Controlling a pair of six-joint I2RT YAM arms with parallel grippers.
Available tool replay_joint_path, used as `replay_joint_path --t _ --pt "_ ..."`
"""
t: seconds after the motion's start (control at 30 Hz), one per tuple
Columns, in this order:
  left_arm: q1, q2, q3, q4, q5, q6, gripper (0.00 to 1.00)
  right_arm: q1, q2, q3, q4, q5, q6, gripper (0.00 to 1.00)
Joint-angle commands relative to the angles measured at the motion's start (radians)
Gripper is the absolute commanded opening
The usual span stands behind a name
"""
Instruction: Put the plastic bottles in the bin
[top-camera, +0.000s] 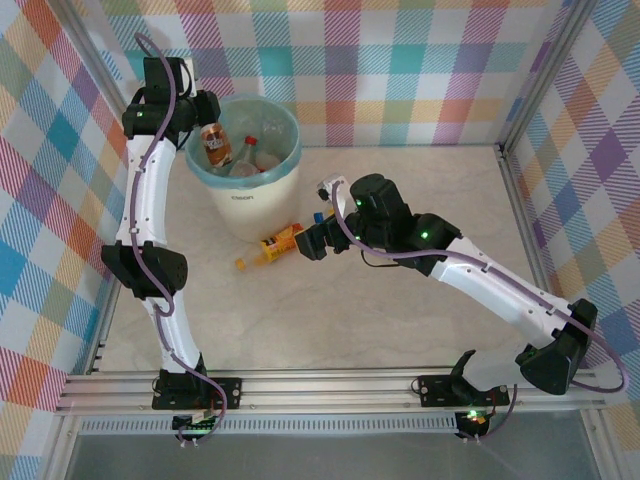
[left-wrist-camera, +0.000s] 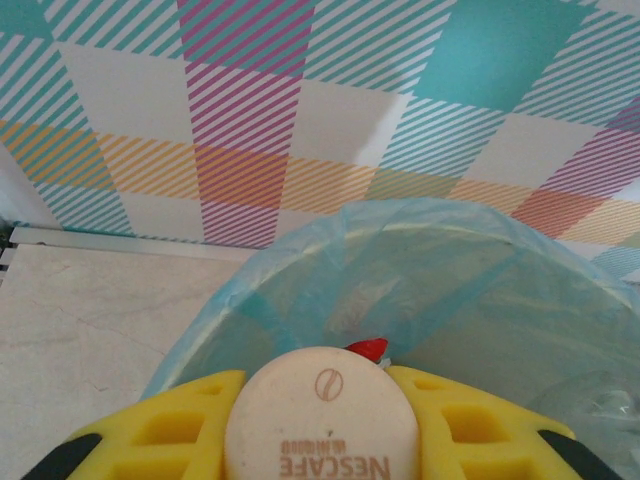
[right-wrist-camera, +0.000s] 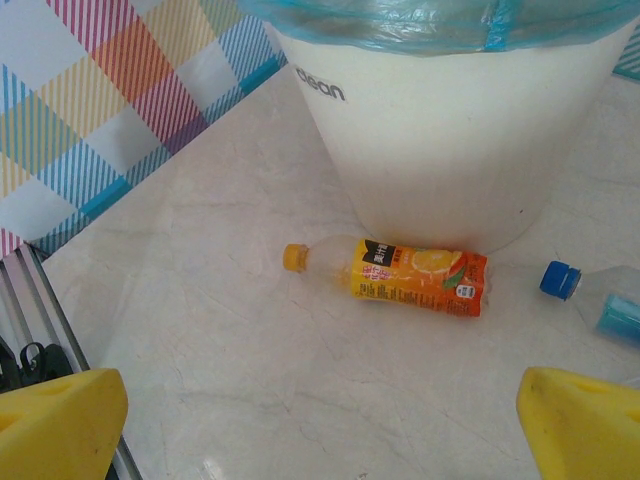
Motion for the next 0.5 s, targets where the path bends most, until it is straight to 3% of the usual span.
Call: replay_joint_path --t 0.0,0.2,0.3,0.47 --pt "0.009 0.026 -0.008 -0.022 0.075 0.001 0.28 0.004 0.000 0.033 0.000 -0.013 -0.002 1.00" --pt "-0.012 0.086 0.085 -0.056 0.186 -0.024 0.71 0.004 0.013 0.052 0.001 -0.022 -0.004 1.00" --pt "-0.025 0.099 0.102 -0.068 0.180 -0.019 0.78 0.006 0.016 0.056 -0.003 -0.024 -0.003 1.00" --pt "-0.035 0.102 0.100 -0.077 0.178 -0.009 0.76 0.004 0.013 0.052 -0.005 -0.020 0.002 1.00"
